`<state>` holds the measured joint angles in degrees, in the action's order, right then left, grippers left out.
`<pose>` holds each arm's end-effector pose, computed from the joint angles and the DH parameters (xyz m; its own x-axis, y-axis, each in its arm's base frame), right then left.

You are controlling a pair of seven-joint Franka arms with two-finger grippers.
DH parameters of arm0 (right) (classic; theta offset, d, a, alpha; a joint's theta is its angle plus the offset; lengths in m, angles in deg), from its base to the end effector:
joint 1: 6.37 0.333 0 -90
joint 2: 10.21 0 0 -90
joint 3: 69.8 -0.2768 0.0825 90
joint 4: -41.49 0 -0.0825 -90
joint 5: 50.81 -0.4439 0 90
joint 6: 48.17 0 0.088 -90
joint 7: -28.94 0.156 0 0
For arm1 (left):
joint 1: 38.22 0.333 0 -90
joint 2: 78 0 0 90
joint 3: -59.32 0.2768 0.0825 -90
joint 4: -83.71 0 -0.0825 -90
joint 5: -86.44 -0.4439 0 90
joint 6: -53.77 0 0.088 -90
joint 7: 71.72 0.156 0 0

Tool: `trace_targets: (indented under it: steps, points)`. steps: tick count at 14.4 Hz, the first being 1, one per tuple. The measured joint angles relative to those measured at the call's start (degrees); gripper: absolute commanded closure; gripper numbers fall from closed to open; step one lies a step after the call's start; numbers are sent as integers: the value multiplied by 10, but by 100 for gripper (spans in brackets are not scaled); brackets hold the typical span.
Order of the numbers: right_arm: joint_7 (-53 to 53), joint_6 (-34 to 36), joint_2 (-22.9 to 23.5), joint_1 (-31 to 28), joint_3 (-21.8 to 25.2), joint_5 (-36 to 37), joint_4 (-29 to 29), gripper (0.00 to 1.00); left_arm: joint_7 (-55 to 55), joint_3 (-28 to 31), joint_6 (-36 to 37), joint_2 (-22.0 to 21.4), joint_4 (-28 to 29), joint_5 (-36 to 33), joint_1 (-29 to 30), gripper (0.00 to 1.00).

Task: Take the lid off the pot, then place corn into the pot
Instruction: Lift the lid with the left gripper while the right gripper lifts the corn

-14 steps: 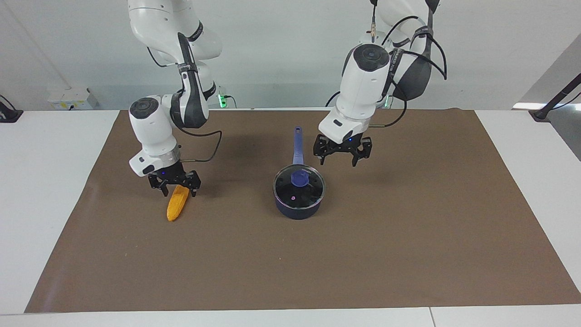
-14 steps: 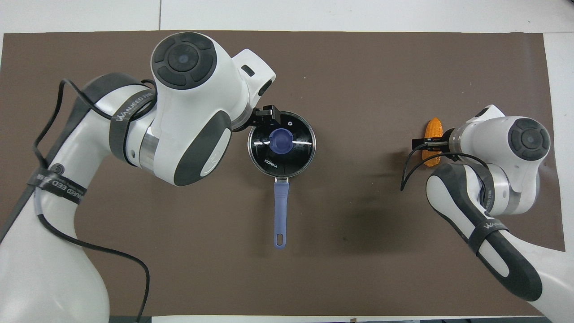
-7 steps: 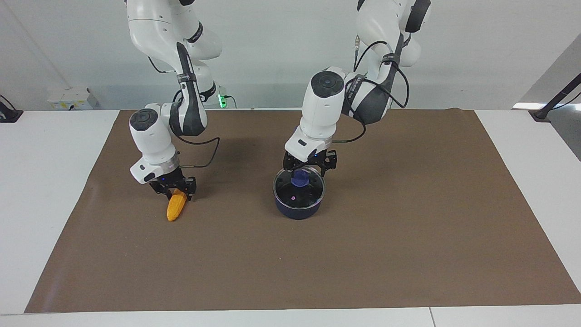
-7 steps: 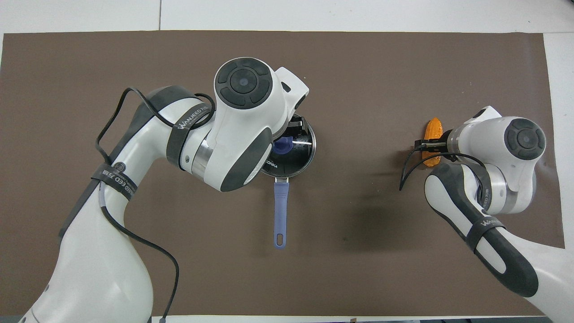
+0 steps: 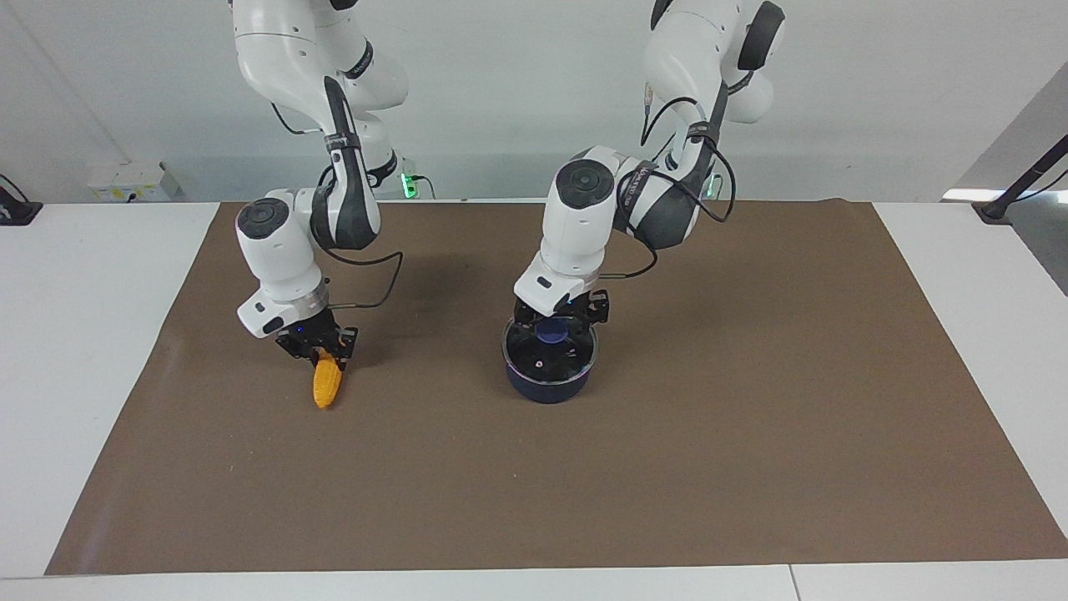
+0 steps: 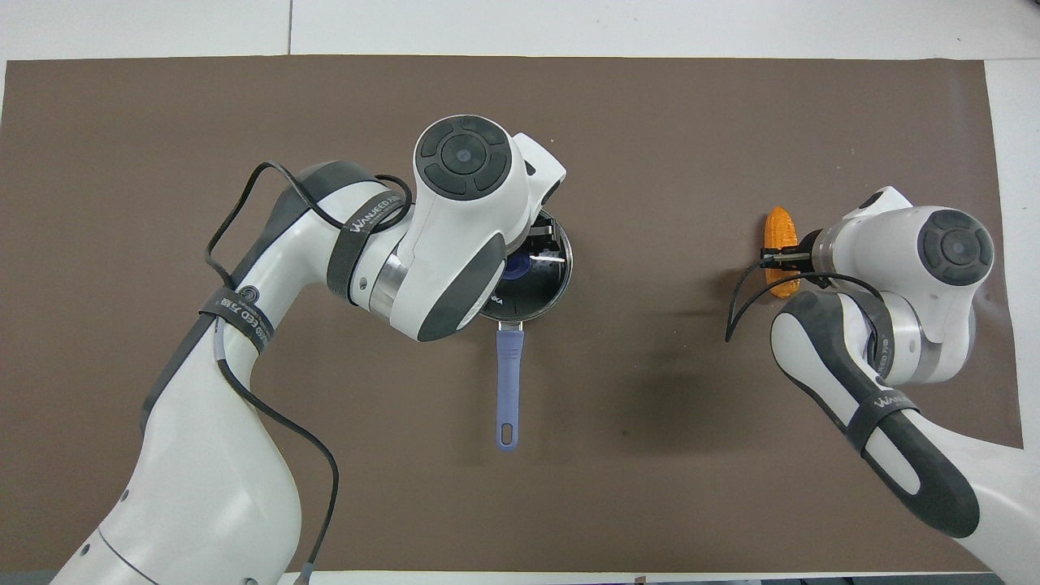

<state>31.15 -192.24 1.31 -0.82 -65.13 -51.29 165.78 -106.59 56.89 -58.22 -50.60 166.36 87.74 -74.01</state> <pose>0.6142 0.0082 0.1856 0.9891 -0.0262 0.1447 -0.0272 -0.9996 0.0048 0.5811 -0.4568 0.3135 0.9990 -0.0451 0.0045 -0.0453 -0.9976 0.0529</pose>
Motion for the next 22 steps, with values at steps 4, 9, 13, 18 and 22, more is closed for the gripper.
trace_targets:
  steps: [4,9,13,18,22]
  points:
    - [-8,132,-10,0,0,0,-100,100,0,0,0,0,-2,-1,-1,0]
    - [-39,209,-29,0,0,0,-146,100,1,0,-3,0,-2,-1,-12,0]
    - [-40,213,-29,0,0,0,-146,100,1,0,-5,2,0,-1,-20,0]
    - [-40,213,-29,1,-2,0,-146,100,1,0,-6,4,2,-1,-23,0]
    - [-40,213,-29,2,-3,0,-146,100,4,0,-5,4,3,-1,-23,5]
